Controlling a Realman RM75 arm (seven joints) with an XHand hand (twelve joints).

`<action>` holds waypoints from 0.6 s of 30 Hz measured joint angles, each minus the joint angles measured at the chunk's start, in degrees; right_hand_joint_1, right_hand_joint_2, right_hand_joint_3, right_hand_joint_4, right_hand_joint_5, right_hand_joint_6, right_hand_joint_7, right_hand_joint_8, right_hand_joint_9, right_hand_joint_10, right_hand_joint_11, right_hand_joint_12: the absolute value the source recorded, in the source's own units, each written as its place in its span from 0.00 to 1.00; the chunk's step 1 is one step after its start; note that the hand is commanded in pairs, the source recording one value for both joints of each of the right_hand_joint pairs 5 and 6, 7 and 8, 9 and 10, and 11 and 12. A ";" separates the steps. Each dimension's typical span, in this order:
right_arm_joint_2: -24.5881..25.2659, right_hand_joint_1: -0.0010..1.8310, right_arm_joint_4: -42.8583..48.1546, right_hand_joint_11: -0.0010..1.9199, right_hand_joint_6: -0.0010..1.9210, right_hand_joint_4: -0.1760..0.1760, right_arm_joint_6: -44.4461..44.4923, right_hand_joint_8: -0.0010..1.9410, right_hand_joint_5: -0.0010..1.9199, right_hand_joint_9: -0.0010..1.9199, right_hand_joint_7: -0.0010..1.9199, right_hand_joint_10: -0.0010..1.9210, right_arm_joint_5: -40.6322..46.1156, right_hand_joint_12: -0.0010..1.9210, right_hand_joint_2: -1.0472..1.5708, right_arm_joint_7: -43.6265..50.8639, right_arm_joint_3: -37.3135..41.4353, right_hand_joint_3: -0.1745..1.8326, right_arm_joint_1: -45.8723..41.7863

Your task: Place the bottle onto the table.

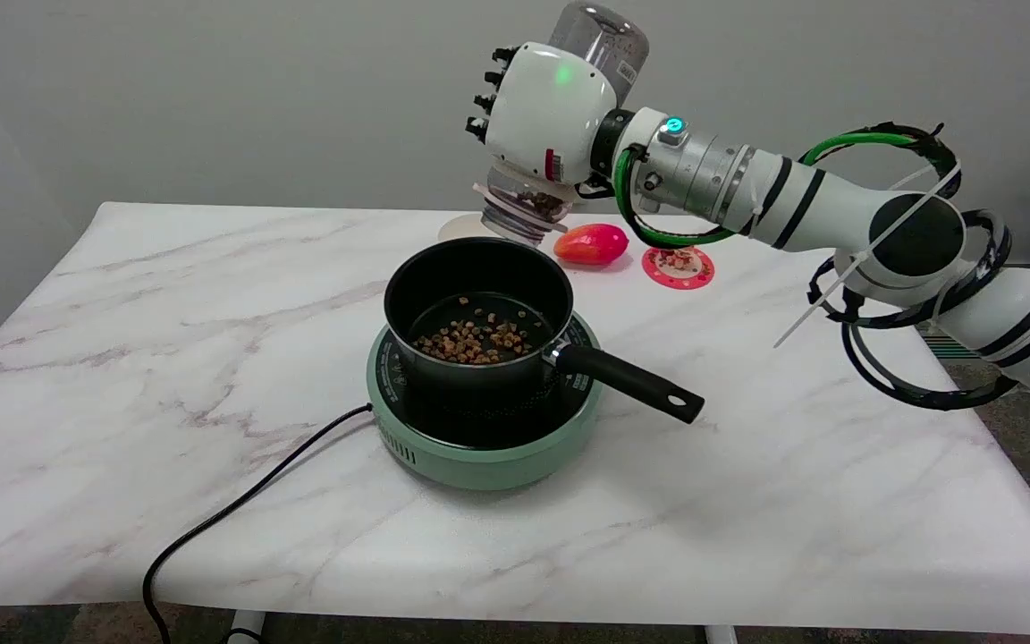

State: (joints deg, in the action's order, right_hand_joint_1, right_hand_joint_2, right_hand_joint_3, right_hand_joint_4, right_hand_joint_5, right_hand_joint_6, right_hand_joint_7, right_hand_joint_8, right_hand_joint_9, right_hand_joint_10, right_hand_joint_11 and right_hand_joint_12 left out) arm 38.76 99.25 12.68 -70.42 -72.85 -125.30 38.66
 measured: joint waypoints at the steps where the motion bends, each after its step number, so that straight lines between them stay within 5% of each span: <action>1: -0.03 0.81 -0.05 0.57 0.85 0.50 0.00 0.84 0.85 0.59 0.85 0.59 0.00 0.57 0.65 0.01 -0.06 0.40 0.06; 9: -0.48 0.81 -0.23 0.56 0.83 0.50 -0.45 0.84 0.83 0.59 0.84 0.59 1.87 0.56 0.64 -1.31 0.62 0.40 0.18; 18: -0.96 0.84 -0.69 0.53 0.76 0.50 -2.33 0.80 0.76 0.56 0.81 0.56 12.13 0.53 0.54 -4.11 3.95 0.52 -1.03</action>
State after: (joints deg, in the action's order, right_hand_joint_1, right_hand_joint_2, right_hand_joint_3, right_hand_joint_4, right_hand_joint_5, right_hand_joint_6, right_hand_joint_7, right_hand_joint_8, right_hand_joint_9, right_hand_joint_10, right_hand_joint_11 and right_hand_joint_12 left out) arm 37.79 98.57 10.35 -58.29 -76.96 -121.36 37.63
